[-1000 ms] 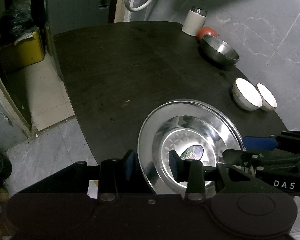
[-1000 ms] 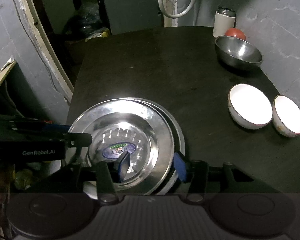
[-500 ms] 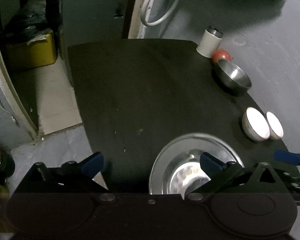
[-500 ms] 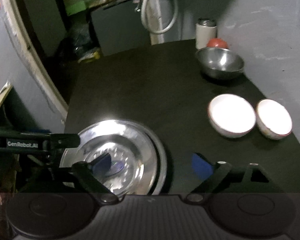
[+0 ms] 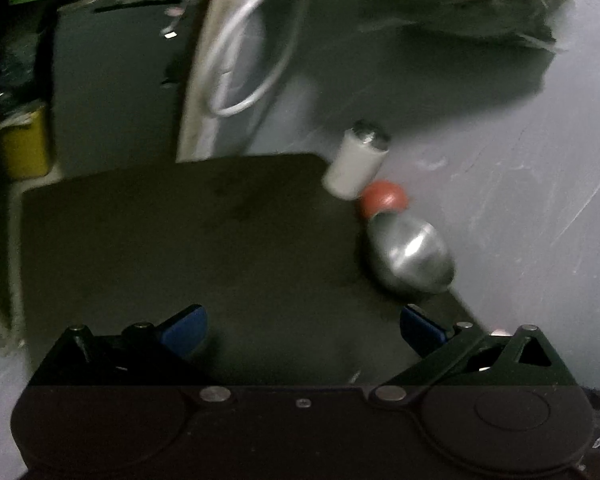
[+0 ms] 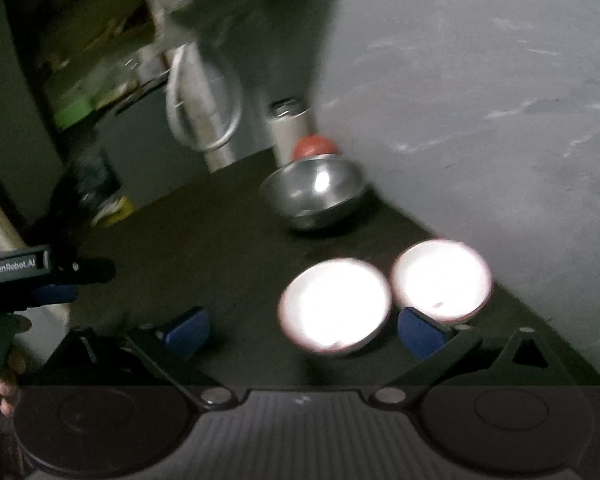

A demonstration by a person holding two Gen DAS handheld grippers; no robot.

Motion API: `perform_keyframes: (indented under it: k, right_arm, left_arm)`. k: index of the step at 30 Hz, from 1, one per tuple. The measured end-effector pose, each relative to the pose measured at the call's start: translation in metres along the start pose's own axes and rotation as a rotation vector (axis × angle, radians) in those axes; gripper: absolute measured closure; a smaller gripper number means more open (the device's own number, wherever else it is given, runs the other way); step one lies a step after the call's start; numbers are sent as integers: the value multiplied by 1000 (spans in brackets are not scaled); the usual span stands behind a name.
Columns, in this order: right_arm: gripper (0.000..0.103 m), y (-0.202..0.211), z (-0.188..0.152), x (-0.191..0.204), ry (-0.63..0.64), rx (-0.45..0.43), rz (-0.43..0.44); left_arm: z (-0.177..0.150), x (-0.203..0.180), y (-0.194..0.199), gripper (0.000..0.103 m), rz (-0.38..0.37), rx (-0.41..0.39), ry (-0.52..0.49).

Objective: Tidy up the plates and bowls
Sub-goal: 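Grasp the steel bowl rim with the left gripper while the right gripper grasps it too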

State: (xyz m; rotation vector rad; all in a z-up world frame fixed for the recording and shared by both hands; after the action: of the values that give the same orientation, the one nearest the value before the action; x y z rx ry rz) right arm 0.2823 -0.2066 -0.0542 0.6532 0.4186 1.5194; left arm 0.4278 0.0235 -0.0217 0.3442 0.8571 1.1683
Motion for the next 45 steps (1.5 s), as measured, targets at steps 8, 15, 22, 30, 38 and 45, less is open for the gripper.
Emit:
perform_keyframes:
  k: [8, 15, 22, 30, 38, 45]
  right_arm:
    - [0, -58, 36, -44, -57, -47, -59]
    - [5, -105, 57, -57, -84, -46, -62]
    - [19, -138, 61, -56, -93, -6, -53]
    - [37, -158, 64, -53, -90, 27, -45]
    - [70, -162, 68, -46, -75, 43, -17]
    - [78, -163, 70, -47, -121, 62, 23]
  left_arm:
    - [34, -47, -88, 1, 5, -20, -148]
    - [42, -57, -143, 1, 23, 52, -188]
    - [33, -59, -172, 1, 25, 124, -177]
    - [35, -62, -179, 15, 13, 143, -154]
    - [29, -69, -181, 69, -37, 194, -122]
    - [25, -63, -168, 83, -40, 204, -68]
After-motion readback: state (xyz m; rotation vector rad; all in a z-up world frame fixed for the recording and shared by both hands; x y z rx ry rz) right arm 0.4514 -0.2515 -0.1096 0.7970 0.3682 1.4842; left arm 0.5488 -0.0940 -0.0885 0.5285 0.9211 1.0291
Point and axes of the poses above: each gripper's, at about its wrist camera, not at the fingertips, and y roughly against the way its jaws point, x to its left, z to its top, the point moved 7 cm from there along -y, roughly the way its jaws point, and after that the axes turned 6 degrees about y, right-handed, at the moved point
